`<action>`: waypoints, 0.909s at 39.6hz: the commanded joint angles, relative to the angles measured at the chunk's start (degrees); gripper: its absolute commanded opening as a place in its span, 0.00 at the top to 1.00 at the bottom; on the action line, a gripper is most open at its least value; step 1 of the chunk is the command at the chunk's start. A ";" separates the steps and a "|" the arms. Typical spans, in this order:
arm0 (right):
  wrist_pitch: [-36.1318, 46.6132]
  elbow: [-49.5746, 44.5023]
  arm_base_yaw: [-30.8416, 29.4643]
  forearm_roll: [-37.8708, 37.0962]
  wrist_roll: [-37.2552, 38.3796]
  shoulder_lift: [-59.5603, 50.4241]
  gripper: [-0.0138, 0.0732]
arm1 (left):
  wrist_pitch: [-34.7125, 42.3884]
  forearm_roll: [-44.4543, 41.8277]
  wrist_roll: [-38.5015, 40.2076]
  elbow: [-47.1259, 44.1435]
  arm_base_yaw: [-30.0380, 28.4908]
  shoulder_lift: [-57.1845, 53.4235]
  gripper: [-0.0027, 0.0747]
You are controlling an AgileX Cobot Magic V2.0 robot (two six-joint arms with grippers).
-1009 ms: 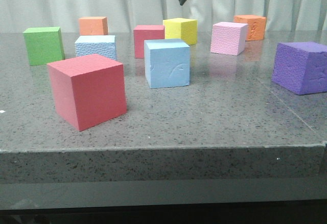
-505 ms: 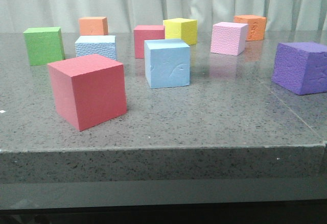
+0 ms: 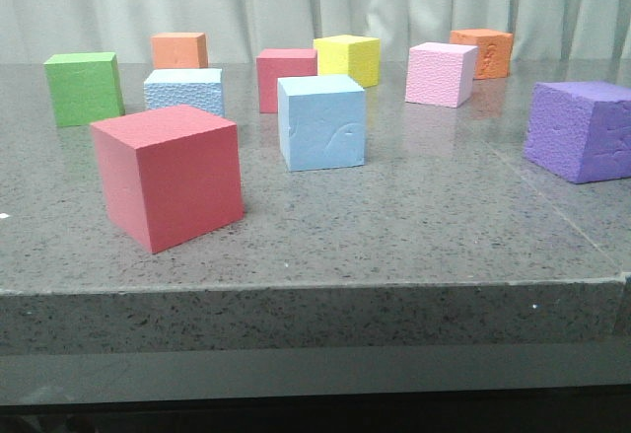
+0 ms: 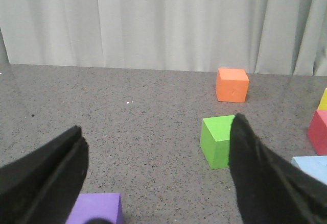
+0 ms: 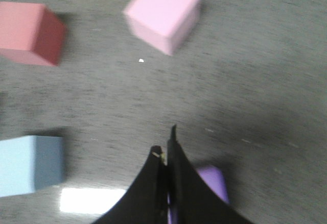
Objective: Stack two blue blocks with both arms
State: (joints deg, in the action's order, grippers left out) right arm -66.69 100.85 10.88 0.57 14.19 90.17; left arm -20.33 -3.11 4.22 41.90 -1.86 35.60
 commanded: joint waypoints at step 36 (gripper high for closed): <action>48.75 -71.12 -7.92 -5.56 -3.21 -59.40 0.92 | 5.00 -0.12 -0.11 2.11 -0.06 0.42 0.25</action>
State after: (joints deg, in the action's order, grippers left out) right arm -25.83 31.71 3.06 -4.11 11.65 35.06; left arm -20.33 -3.11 4.22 41.90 -1.86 35.60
